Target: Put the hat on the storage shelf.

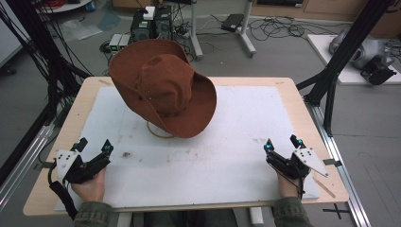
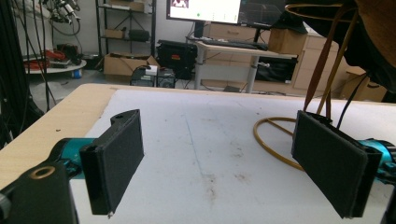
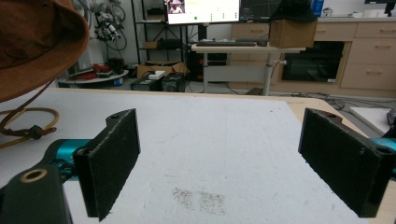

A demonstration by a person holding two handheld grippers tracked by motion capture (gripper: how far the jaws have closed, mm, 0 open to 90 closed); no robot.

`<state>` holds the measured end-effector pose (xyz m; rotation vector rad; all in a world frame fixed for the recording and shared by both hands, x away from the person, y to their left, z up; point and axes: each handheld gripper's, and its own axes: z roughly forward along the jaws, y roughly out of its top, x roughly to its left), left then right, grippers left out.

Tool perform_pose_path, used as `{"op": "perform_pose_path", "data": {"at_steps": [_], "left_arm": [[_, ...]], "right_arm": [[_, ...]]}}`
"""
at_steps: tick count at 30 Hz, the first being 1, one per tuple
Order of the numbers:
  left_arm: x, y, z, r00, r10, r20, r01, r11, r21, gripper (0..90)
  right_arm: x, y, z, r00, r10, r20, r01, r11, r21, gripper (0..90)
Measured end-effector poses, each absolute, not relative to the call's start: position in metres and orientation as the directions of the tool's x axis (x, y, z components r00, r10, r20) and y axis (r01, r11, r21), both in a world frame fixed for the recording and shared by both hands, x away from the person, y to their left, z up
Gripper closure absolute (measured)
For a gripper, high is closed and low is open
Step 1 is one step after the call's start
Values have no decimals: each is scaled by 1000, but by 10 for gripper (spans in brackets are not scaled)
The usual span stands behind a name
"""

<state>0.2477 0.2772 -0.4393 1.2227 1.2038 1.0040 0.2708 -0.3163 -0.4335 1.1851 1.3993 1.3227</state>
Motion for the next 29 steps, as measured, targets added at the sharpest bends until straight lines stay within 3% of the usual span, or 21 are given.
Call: {"op": "perform_pose_path", "data": {"at_steps": [9,14,29], "left_arm": [[249,279,-440,128,984,-121,68,113,991,170],[254,280,-442,184,974,-135,107,117,987,165],[254,278,-439,235,971,-41,166,1,986,160]], "right_arm": [[273,-319,-434,-189,982,29,89,-12,996,120],[273,-319,-435,-197,980,39,98,-20,995,119],[273,-324,-434,-207,977,58,105,-37,994,120]]}}
